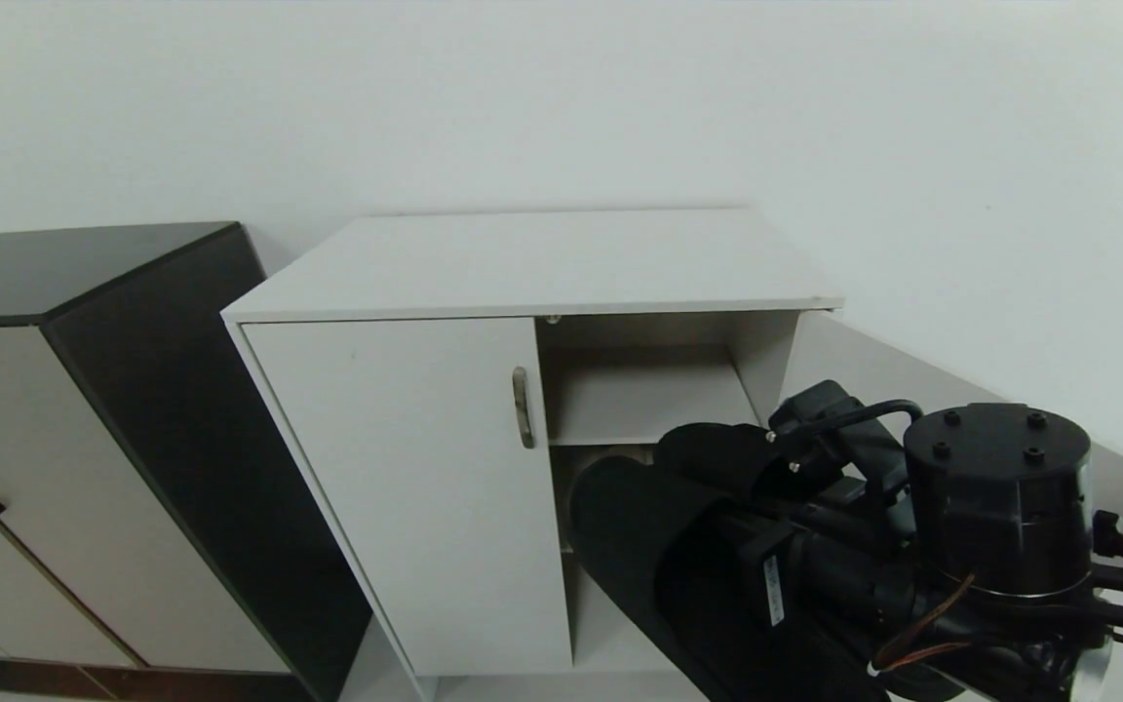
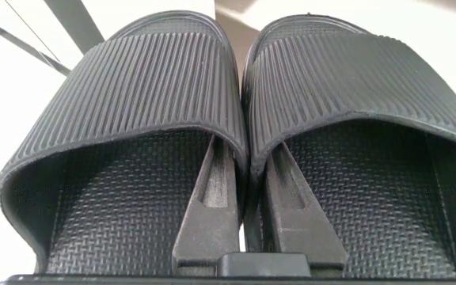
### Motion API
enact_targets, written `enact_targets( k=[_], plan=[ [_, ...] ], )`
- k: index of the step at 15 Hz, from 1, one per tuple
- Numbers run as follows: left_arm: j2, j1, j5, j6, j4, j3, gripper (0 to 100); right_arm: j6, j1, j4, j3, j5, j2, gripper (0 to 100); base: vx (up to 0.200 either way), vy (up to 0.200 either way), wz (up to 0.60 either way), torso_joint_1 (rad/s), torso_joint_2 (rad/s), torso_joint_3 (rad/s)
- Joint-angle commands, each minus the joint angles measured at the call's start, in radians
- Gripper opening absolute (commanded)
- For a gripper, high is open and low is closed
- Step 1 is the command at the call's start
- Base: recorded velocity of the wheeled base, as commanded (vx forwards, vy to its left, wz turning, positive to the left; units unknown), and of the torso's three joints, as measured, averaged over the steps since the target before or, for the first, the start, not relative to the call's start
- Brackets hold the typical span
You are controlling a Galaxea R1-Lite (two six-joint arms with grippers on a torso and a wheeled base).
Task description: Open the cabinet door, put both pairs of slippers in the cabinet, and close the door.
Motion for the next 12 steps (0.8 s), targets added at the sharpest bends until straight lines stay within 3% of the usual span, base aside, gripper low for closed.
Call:
enact_targets(
  k=[1, 12],
  plan=[
    [0.001, 0.000, 0.000, 0.000, 0.000, 0.000, 0, 0.000, 0.002, 0.000, 0.001, 0.000, 0.006, 0, 0.000, 0.000, 0.00, -0.183, 0.48, 0.310],
    [0.001, 0.000, 0.000, 0.000, 0.000, 0.000, 0, 0.002, 0.002, -0.006, 0.008, 0.000, 0.014, 0, 0.000, 0.000, 0.00, -0.114, 0.46, 0.344]
  ],
)
